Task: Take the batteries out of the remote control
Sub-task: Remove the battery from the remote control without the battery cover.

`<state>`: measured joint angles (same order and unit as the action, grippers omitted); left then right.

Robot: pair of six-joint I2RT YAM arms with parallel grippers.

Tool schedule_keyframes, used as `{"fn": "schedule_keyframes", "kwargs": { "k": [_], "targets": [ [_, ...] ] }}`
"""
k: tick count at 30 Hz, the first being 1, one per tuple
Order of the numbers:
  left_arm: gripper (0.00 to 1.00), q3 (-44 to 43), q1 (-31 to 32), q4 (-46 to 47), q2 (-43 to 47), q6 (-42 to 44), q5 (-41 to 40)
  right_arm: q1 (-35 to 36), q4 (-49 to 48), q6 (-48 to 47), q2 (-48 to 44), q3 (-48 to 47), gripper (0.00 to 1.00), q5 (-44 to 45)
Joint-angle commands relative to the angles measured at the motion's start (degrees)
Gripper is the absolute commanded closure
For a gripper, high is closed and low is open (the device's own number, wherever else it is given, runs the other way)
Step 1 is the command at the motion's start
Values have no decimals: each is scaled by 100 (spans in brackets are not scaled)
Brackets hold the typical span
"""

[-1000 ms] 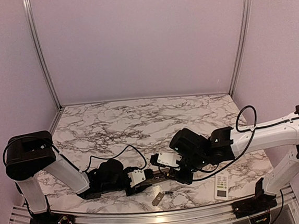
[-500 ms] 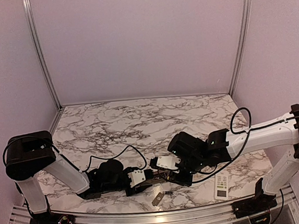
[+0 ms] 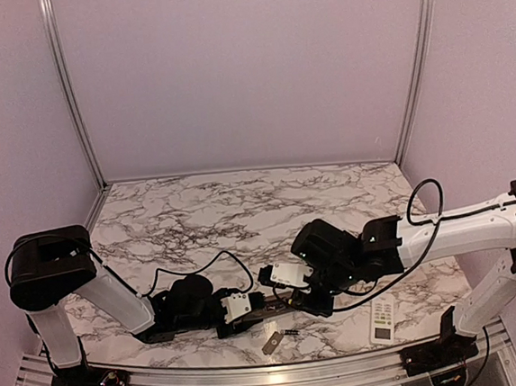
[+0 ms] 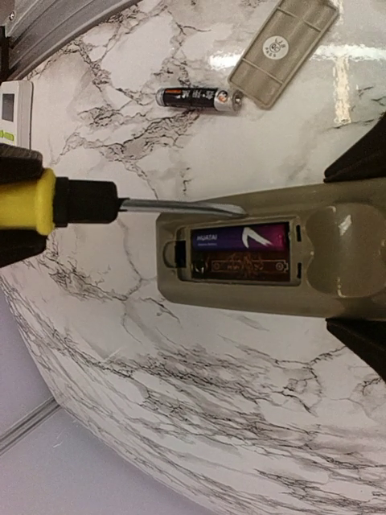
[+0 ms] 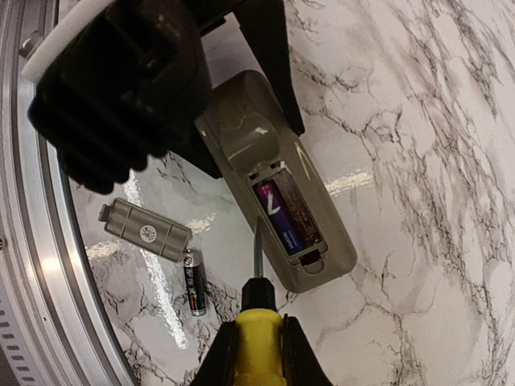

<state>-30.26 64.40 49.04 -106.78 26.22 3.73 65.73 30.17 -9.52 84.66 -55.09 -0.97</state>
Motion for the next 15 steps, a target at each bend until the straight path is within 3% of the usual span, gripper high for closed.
{"fn": "schedule_keyframes", "kwargs": {
  "k": [1, 15],
  "targets": [
    [100, -69, 3, -355, 26, 60, 163, 36, 212, -146, -128, -318, 100, 163],
    [100, -112, 8, -439, -7, 69, 192, 43, 280, -248, 89, -428, 100, 176]
  ]
}}
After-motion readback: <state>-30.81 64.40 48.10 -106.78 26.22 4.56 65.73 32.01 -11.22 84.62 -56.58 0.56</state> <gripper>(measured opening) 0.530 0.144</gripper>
